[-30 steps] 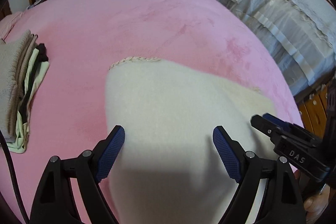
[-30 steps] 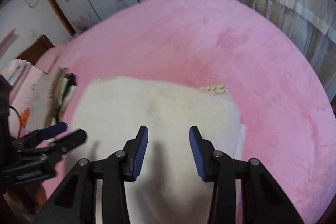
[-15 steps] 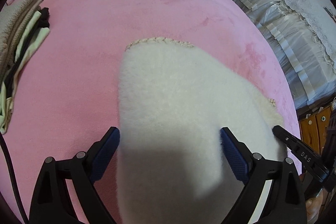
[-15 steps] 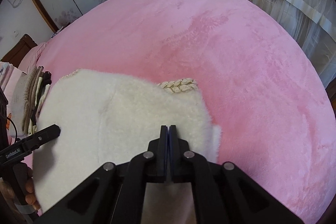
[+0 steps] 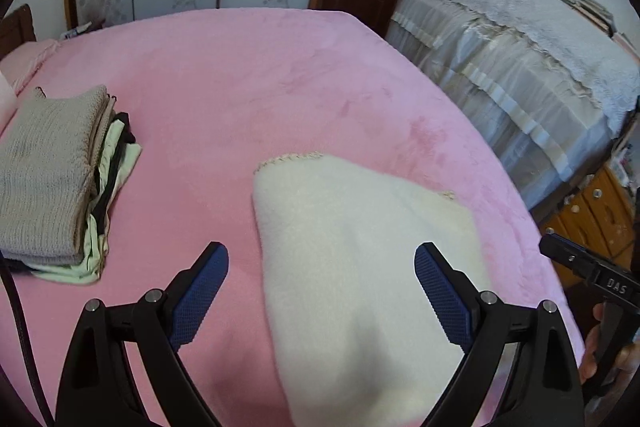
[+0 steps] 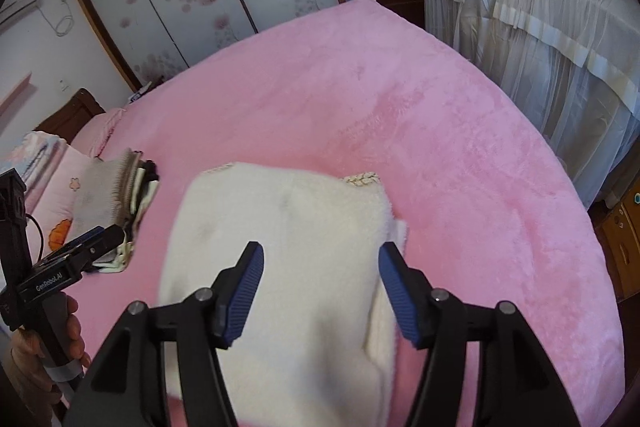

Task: Fold large clothes
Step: 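Open the right tool and lift it off the folded cardigan, then grasp the folded white cardigan with both tools and lift it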

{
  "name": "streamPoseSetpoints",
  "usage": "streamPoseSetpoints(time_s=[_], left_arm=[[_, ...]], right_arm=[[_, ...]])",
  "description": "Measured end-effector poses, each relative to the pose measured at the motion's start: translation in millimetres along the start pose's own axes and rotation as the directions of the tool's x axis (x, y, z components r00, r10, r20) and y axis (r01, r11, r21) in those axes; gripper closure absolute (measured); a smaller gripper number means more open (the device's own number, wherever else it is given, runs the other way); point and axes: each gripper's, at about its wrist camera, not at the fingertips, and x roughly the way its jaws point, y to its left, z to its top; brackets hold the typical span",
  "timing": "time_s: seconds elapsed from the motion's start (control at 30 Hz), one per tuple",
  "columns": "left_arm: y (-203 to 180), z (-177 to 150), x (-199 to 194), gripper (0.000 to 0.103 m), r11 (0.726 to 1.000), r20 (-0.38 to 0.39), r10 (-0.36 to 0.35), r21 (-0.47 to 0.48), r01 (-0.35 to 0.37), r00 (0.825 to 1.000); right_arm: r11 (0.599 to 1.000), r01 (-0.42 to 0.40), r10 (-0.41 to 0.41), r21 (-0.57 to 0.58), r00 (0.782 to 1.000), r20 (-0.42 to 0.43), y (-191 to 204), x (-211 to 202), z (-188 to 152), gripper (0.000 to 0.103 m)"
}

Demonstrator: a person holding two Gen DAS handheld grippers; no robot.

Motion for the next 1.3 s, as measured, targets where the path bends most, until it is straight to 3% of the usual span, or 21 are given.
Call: streamPoseSetpoints(time_s=[0.1,0.17,0.23,0.37,0.47,0.57,0.67,0.73,0.93,1.1,1.3], left_arm=[[2.4,-6.6,-23.4,0.009,0.997,-0.053,-0.073,-0.032,0.072,0.996],[4.6,-13.7,-34.2,0.009,0.996,-0.091,-0.070,-0.060,0.064,0.993],[6.6,-20.6,-47.3,0.009,0.995,-0.082,-0.074,-0.079,0.067,0.994],[2.9,-33.7,-69.5,0.009,0.998,-0.053,-0.058,-0.022,0.057,0.997],[-0.3,-43.6,-70.4,0.009,0.999,-0.090,-0.046,0.012,0.048,0.995],[-2.7,-55.1,-59.5,0.009,0.999,-0.128,-0.038,0.009,0.040,0.991],[-3.8,-66.7,-41.5,0.009,0.999,-0.168,-0.046,0.005,0.048,0.985],[-3.6,-72.5,-25.0,0.009,0.999,-0.202,-0.046,0.004,0.048,0.978],[0.4,-81.7,30.1,0.009,1.000,-0.300,-0.023,0.009,0.027,0.954],[1.3,-89.6,64.6,0.009,0.999,-0.330,0.010,0.040,0.003,0.944],[3.4,-90.4,87.6,0.008,0.999,-0.336,-0.042,0.006,0.047,0.941]], right_arm=[[1.000,-0.024,0.024,-0.009,1.000,-0.004,7.4,-24.8,-7.1,0.034],[0.999,-0.046,0.046,-0.019,0.999,-0.005,11.5,-39.5,-13.6,0.033],[0.998,-0.047,0.047,-0.044,0.999,0.002,15.7,-52.2,-20.7,0.033],[0.994,-0.047,0.047,-0.095,0.999,0.001,24.2,-67.8,-33.4,0.031],[0.990,-0.048,0.047,-0.136,0.999,-0.011,29.1,-69.7,-42.0,0.020],[0.986,-0.073,0.069,-0.149,0.997,-0.037,28.5,-62.6,-48.8,0.015],[0.980,-0.169,0.159,-0.102,0.982,-0.102,19.2,-43.1,-54.0,0.008],[0.985,-0.153,0.142,-0.085,0.982,-0.122,10.9,-26.7,-58.1,0.001],[0.992,-0.125,0.123,0.003,0.969,-0.213,-23.8,29.3,-67.0,0.001],[0.987,-0.135,0.154,0.088,0.949,-0.274,-49.7,65.5,-73.6,0.000],[0.978,-0.156,0.191,0.136,0.933,-0.304,-65.3,91.6,-76.6,0.000]])
